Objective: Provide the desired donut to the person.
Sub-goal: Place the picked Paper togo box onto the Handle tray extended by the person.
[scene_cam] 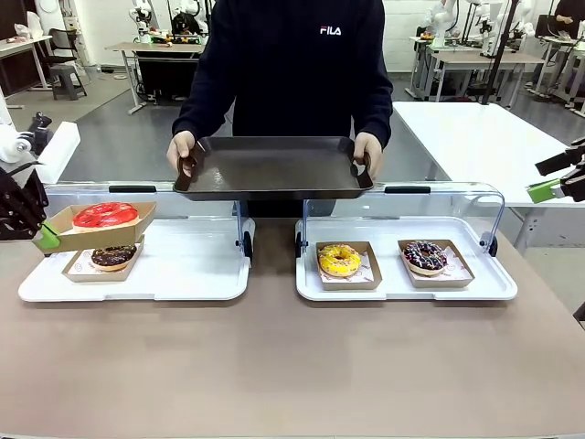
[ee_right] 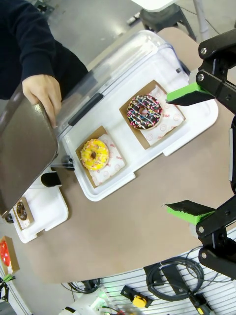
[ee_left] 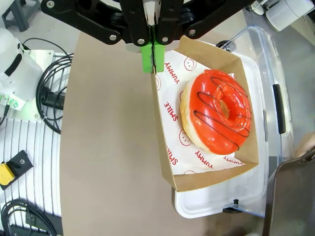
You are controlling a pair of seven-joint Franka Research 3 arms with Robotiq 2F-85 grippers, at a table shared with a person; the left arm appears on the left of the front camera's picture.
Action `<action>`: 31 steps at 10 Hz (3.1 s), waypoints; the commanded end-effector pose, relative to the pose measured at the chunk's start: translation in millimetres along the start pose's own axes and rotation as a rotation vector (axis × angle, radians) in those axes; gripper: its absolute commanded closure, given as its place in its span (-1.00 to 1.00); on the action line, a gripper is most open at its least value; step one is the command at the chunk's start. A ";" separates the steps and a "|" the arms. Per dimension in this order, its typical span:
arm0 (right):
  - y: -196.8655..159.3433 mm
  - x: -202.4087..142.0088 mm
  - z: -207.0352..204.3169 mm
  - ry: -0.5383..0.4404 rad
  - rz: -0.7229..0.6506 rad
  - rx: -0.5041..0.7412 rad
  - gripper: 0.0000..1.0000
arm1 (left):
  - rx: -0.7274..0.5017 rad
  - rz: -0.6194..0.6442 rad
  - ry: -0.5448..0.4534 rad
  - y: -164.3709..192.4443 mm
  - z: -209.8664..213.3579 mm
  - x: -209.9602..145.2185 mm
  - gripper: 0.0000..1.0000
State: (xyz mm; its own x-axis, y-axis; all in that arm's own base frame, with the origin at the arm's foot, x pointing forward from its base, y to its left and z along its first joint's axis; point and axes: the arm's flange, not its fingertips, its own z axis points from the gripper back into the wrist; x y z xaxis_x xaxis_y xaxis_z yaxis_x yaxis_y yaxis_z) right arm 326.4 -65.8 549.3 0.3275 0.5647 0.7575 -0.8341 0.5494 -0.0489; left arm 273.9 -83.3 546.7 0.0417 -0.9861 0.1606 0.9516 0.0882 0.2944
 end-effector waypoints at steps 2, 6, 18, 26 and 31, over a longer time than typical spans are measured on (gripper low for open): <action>-1.8 1.1 -1.4 -0.029 0.006 0.014 -1.00 | 0.020 0.008 0.008 3.5 -0.9 0.6 1.00; -1.8 1.1 -1.4 -0.029 0.006 0.014 -1.00 | 0.020 0.008 0.008 3.5 -0.9 0.6 1.00; -1.8 1.1 -1.4 -0.029 0.006 0.014 -1.00 | 0.044 -0.058 0.068 181.5 -13.8 207.6 0.98; -1.8 1.1 -1.4 -0.029 0.006 0.014 -1.00 | 0.084 -0.099 0.098 230.4 -93.2 211.8 0.98; -1.8 1.1 -1.4 -0.029 0.006 0.014 -1.00 | 0.005 -0.058 0.106 237.6 -102.7 202.2 -0.12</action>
State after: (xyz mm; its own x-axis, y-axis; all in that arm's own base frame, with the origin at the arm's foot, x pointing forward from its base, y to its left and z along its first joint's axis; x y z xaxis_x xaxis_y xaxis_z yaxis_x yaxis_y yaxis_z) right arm 326.3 -65.7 549.9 0.3274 0.5651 0.7573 -0.8340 0.5495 -0.0495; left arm 537.2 -276.5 547.9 -0.0073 -0.9994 0.0341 0.9445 0.0043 0.3285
